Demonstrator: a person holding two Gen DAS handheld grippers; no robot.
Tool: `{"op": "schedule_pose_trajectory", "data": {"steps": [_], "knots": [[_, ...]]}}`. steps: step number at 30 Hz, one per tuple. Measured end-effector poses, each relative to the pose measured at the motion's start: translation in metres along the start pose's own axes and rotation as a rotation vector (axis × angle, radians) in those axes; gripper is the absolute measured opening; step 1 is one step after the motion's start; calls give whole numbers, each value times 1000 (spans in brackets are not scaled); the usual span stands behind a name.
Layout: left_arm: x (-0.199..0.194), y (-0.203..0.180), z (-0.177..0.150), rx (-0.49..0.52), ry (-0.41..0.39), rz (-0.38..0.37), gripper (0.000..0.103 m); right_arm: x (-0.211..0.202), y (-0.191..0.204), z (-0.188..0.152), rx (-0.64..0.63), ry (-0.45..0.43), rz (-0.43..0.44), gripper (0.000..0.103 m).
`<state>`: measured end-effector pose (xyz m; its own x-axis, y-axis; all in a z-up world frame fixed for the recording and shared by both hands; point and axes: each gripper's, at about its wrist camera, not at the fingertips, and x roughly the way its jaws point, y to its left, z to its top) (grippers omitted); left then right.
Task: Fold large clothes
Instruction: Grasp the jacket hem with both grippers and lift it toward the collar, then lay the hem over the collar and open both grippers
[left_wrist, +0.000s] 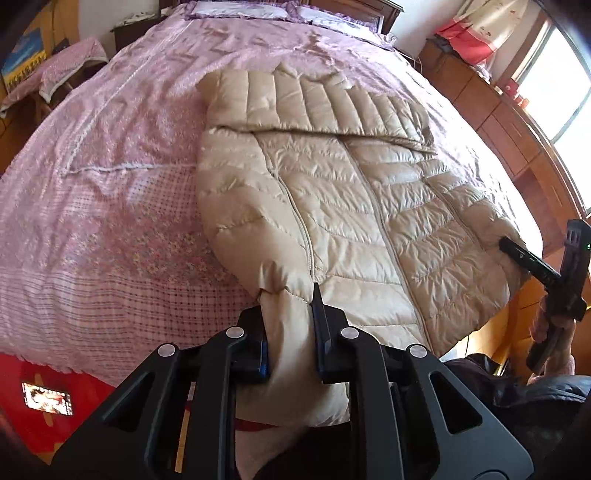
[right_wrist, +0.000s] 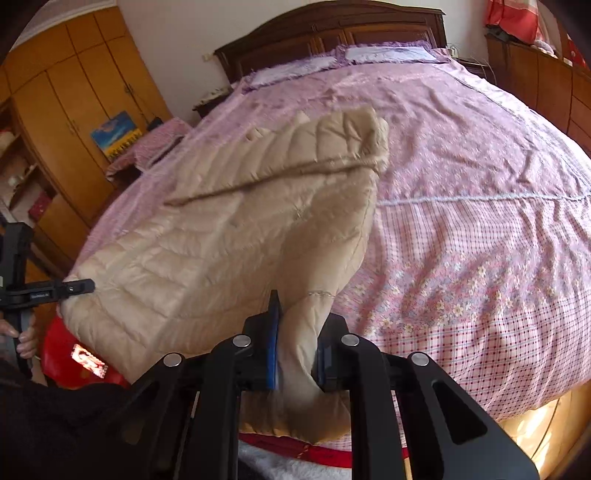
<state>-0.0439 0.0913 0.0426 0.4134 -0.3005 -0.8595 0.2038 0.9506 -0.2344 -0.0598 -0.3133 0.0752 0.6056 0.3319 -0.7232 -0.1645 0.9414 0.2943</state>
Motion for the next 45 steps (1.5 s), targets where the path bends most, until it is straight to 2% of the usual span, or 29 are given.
{"op": "schedule_pose_trajectory", "data": {"steps": [8, 16, 20, 24, 28, 36, 38, 40, 45], "knots": [[-40, 8, 16, 13, -66, -39, 17, -37, 9, 20, 19, -67, 88, 16], [-40, 16, 62, 11, -156, -22, 17, -30, 5, 60, 7, -154, 50, 16], [-32, 19, 100, -14, -206, -12, 17, -15, -4, 85, 37, -184, 38, 16], [-14, 20, 132, -24, -247, 34, 17, 10, -14, 111, 45, -204, -11, 16], [18, 18, 161, -2, -264, 127, 17, 39, -19, 129, 31, -215, -76, 16], [96, 36, 193, -41, -205, 209, 18, 112, -29, 144, 5, -177, -211, 17], [118, 39, 194, -49, -180, 229, 19, 133, -36, 143, 14, -145, -236, 19], [133, 40, 194, -49, -169, 248, 21, 150, -41, 140, 21, -129, -249, 26], [158, 41, 196, -39, -153, 281, 23, 169, -48, 132, 47, -119, -246, 36]]}}
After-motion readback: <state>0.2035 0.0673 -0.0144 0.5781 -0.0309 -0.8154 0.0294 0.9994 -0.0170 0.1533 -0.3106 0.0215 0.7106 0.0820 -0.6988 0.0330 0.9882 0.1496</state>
